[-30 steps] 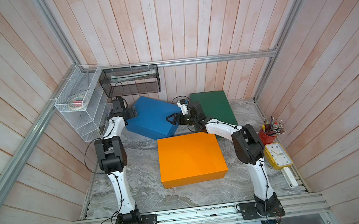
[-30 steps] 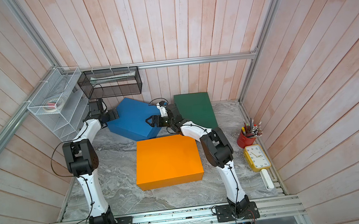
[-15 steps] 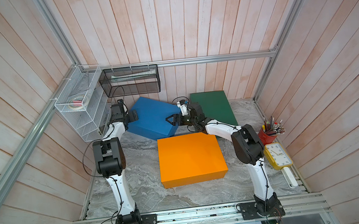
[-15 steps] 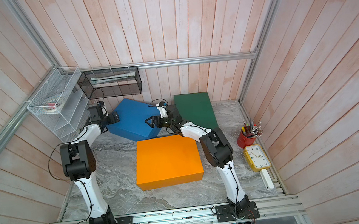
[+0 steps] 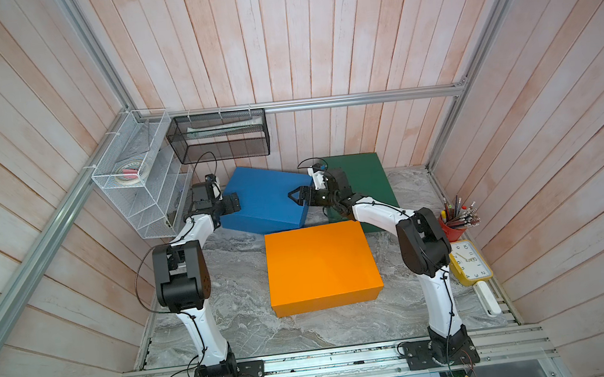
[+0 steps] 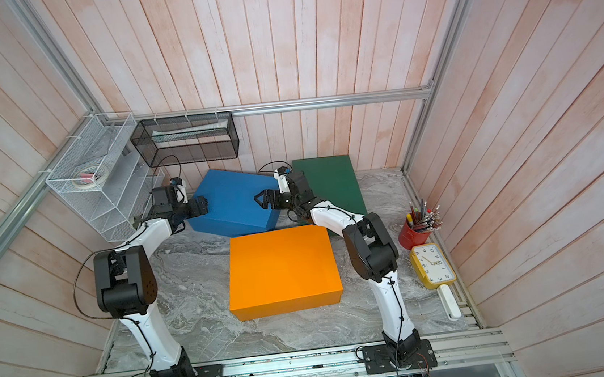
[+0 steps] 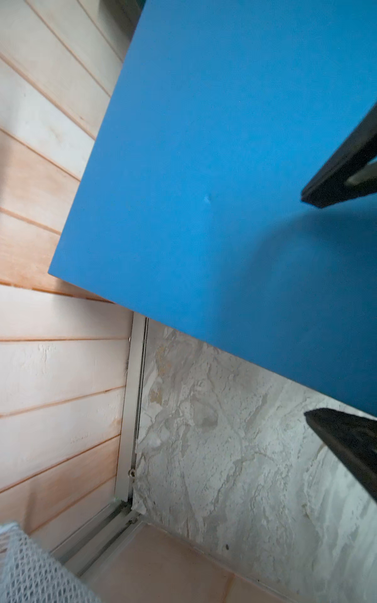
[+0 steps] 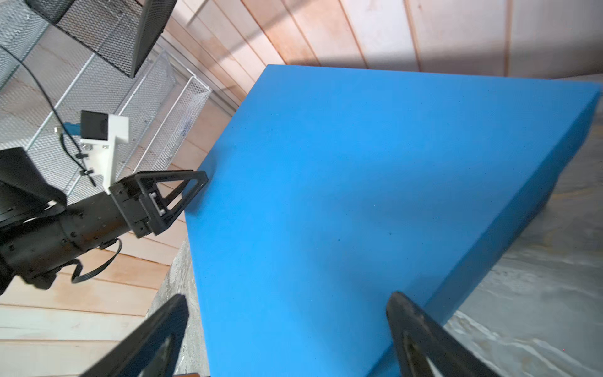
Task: Stack the shoeboxes
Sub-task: Adjust the shoebox at the center of the board.
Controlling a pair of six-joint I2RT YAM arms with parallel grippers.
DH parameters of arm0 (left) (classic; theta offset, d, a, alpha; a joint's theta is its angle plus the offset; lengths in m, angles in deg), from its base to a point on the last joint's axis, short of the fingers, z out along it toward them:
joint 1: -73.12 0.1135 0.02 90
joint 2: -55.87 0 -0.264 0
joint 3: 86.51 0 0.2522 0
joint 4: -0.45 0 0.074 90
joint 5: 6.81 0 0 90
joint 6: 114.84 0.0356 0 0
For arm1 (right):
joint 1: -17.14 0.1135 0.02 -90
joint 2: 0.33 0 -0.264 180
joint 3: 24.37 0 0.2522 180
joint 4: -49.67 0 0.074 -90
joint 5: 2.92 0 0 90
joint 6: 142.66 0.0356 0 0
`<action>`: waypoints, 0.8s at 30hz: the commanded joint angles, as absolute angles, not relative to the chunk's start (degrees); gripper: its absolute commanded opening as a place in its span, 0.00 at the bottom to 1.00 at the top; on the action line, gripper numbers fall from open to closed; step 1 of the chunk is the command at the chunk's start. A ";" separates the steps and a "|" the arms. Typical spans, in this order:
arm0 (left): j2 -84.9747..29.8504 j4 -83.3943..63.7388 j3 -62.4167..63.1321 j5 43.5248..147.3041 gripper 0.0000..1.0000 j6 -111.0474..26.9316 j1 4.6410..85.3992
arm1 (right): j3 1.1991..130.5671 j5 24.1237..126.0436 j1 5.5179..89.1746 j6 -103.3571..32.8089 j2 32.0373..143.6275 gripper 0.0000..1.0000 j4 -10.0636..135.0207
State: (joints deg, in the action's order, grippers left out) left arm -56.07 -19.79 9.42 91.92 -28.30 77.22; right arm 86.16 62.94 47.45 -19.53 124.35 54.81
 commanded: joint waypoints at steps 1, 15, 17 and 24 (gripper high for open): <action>-53.21 -22.94 7.41 93.18 1.00 -32.15 76.48 | 88.08 67.56 46.52 -21.47 122.69 0.98 63.71; -56.83 -31.71 20.13 96.10 1.00 -31.03 80.32 | 89.19 77.52 47.51 -22.16 121.16 0.98 72.78; -58.90 -32.74 21.39 95.69 1.00 -30.99 80.33 | 89.48 76.40 47.64 -21.24 121.57 0.98 71.96; -62.25 -32.12 22.09 95.74 1.00 -32.12 80.33 | 90.29 74.95 48.77 -16.42 123.67 0.98 68.05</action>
State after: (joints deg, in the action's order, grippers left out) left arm -61.47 -30.96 21.95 95.17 -32.13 80.30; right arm 88.94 75.68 47.82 -19.36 122.25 68.40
